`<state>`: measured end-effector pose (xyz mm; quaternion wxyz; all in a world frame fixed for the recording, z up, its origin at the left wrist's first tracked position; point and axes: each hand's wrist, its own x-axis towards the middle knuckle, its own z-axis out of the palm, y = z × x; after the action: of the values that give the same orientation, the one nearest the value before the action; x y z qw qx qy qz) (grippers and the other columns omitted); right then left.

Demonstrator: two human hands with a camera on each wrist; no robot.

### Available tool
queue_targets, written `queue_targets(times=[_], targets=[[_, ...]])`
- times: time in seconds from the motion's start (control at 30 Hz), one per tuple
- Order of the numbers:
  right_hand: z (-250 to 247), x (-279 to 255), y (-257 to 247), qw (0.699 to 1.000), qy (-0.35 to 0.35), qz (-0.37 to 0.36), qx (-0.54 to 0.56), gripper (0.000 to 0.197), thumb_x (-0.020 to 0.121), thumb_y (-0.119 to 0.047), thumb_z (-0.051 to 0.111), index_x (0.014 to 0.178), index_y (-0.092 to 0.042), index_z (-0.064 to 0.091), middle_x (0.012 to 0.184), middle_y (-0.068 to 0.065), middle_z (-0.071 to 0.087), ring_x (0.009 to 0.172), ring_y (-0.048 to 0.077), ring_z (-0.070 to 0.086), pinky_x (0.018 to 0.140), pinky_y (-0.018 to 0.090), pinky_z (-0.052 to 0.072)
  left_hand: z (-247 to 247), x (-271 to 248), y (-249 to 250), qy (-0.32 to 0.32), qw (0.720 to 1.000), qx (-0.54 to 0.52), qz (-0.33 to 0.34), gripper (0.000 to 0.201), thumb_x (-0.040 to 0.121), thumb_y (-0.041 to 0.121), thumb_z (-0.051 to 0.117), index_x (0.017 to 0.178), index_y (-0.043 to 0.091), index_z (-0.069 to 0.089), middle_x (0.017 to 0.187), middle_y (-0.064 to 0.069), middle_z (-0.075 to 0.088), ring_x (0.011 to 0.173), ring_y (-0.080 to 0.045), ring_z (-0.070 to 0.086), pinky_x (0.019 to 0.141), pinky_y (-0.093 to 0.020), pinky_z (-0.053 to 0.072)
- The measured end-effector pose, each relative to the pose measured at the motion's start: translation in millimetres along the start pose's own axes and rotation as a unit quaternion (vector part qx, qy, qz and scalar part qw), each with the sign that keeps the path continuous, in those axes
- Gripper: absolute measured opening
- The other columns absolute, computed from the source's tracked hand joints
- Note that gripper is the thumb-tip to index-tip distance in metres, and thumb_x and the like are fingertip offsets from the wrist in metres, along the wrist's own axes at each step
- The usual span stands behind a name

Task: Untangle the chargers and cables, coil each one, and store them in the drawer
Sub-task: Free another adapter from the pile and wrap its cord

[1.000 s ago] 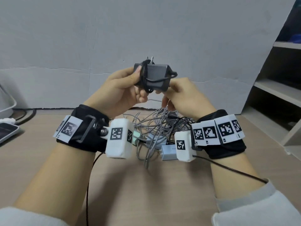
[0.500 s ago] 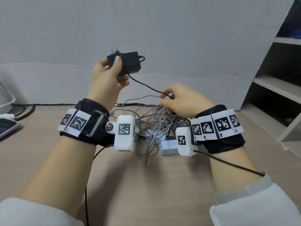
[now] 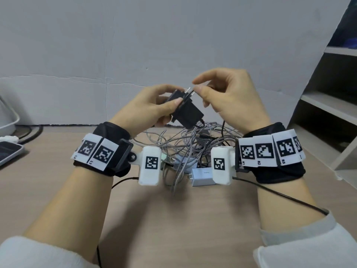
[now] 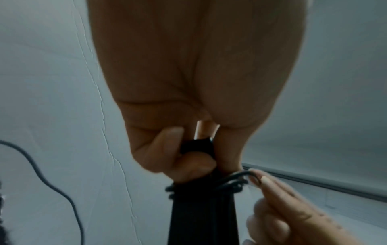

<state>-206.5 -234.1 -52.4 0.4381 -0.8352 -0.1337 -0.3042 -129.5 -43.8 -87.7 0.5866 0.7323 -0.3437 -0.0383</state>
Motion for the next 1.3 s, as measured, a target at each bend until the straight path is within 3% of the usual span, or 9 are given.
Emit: queue_targets(times=[0.2,0.53,0.67,0.73,0.83,0.9,1.1,1.2,1.3], targets=[[-5,1,11,0.999,0.032,0.018,0.015,0.009,0.092,-0.018,0.073,0.090,-0.010,0.072,0.064,0.001,0.066,0.047,0.002,0.054,0.054,0.013,0.038,3,-2,2,-0.075,0.990,-0.117,-0.002,0.028,0.099,0.020,0.059,0.126,0.017,0.064,0.093,-0.011,0.060,0.062,-0.019,0.042,0.053,-0.022,0.040],[-3,2,14,0.999,0.022,0.027,0.019,0.013,0.097,-0.018,0.065,0.086,-0.014,0.070,0.064,0.000,0.065,0.047,0.003,0.051,0.053,0.018,0.040,0,-2,4,-0.073,0.972,-0.221,0.016,0.029,0.095,0.019,0.055,0.120,0.007,0.062,0.077,-0.008,0.040,0.054,-0.014,0.039,0.050,-0.023,0.038],[0,2,20,0.997,-0.014,0.070,0.004,0.023,0.104,-0.016,0.053,0.087,-0.017,0.069,0.065,-0.001,0.065,0.051,0.013,0.052,0.052,0.027,0.047,4,-2,8,-0.080,0.957,-0.275,0.048,0.024,0.102,0.015,0.040,0.118,0.002,0.053,0.074,-0.003,0.060,0.053,-0.012,0.048,0.052,-0.023,0.041],[2,2,22,0.995,-0.035,0.094,0.000,0.026,0.105,-0.016,0.048,0.089,-0.016,0.069,0.067,0.001,0.066,0.055,0.014,0.057,0.059,0.031,0.050,4,0,11,-0.086,0.927,-0.360,0.063,0.028,0.104,0.017,0.036,0.114,0.003,0.058,0.083,-0.001,0.065,0.059,-0.010,0.048,0.056,-0.021,0.044],[6,2,23,0.988,-0.093,0.120,-0.022,0.026,0.106,-0.020,0.044,0.101,-0.016,0.069,0.068,0.002,0.069,0.060,0.016,0.062,0.073,0.042,0.054,4,6,14,-0.075,0.833,-0.546,0.057,0.030,0.105,0.022,0.039,0.123,0.005,0.056,0.119,-0.011,0.056,0.066,-0.011,0.049,0.064,-0.021,0.049],[14,-1,21,0.977,-0.167,0.130,-0.029,0.024,0.107,-0.019,0.042,0.112,-0.016,0.066,0.070,0.004,0.068,0.063,0.017,0.063,0.074,0.043,0.052,4,10,14,-0.023,0.781,-0.622,0.055,0.028,0.108,0.022,0.038,0.123,0.006,0.054,0.117,-0.014,0.057,0.066,-0.013,0.051,0.064,-0.024,0.051],[26,-9,4,0.952,-0.273,0.115,-0.079,0.029,0.106,-0.019,0.047,0.132,-0.021,0.059,0.067,-0.001,0.062,0.058,0.013,0.058,0.070,0.037,0.054,3,14,2,0.214,0.899,-0.381,0.043,0.029,0.105,0.020,0.053,0.127,0.002,0.048,0.095,-0.013,0.062,0.059,-0.015,0.054,0.057,-0.026,0.049],[22,-10,-2,0.957,-0.256,0.095,-0.102,0.022,0.103,-0.025,0.053,0.119,-0.020,0.067,0.058,-0.007,0.056,0.050,0.009,0.049,0.059,0.031,0.047,3,10,-2,0.224,0.961,-0.159,0.045,0.031,0.103,0.022,0.057,0.127,0.006,0.049,0.091,-0.014,0.067,0.053,-0.016,0.051,0.051,-0.030,0.045],[18,-9,-7,0.963,-0.235,0.062,-0.113,0.019,0.100,-0.027,0.059,0.096,-0.014,0.072,0.056,-0.006,0.059,0.049,0.007,0.049,0.057,0.027,0.041,4,8,-2,0.175,0.984,-0.005,0.046,0.030,0.102,0.023,0.059,0.128,0.010,0.054,0.088,-0.010,0.067,0.051,-0.013,0.053,0.049,-0.028,0.043]])
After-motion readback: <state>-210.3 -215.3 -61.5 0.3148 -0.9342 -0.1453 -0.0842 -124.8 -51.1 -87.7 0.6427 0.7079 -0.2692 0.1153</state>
